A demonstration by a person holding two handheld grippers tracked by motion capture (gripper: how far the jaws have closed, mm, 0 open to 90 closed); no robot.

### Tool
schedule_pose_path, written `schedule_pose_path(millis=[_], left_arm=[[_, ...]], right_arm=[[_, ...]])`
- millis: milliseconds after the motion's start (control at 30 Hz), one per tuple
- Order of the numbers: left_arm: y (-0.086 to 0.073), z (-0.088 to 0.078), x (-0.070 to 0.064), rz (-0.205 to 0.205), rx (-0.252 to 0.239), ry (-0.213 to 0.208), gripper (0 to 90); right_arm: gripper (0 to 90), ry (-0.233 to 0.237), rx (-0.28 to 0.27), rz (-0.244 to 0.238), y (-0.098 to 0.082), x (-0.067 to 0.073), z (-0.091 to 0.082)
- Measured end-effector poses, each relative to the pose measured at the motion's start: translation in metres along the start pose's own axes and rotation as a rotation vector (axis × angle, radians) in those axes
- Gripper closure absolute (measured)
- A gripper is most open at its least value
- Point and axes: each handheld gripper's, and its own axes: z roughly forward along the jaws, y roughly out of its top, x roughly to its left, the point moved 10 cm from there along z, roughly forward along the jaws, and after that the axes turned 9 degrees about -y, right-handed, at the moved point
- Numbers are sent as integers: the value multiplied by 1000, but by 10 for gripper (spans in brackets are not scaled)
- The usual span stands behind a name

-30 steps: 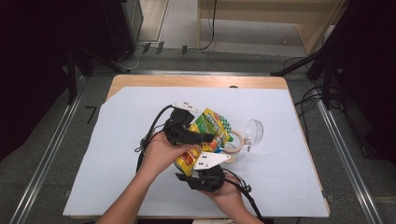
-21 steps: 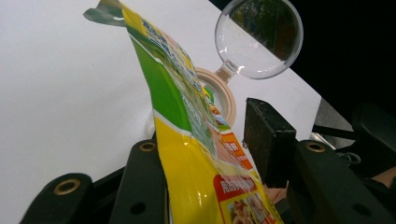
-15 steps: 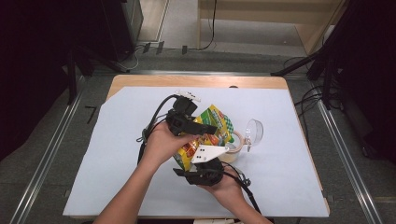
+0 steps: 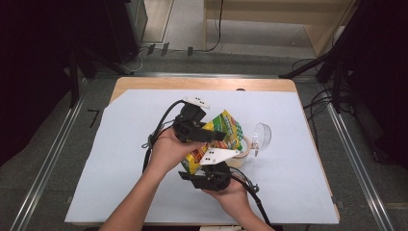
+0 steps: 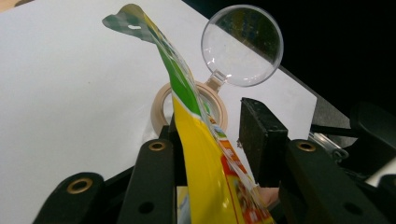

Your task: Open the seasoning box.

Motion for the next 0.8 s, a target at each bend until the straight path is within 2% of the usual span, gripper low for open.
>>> schedule_pose_path(millis=[133, 233, 333, 533, 667, 733, 800], left_arm=[[0, -2, 0, -12, -6, 26, 630], [0, -3, 0, -5, -6, 33, 624], [0, -3, 1, -19, -7, 35, 624], [-3, -3, 6, -26, 31, 48, 775], [-1, -5, 5, -28, 55, 46, 830], [0, -6, 4, -26, 58, 45, 848], [1, -6, 3, -20, 65, 43, 863]], right_arm=[[676, -4, -11, 12, 2, -2, -2], [676, -6, -15, 13, 3, -4, -1], [676, -7, -14, 15, 3, -5, -1], [667, -10, 4, -1, 1, -3, 1], [640, 6, 8, -30, 1, -1, 2], [585, 22, 13, -60, 1, 2, 2], [585, 16, 15, -101, 1, 4, 2]])
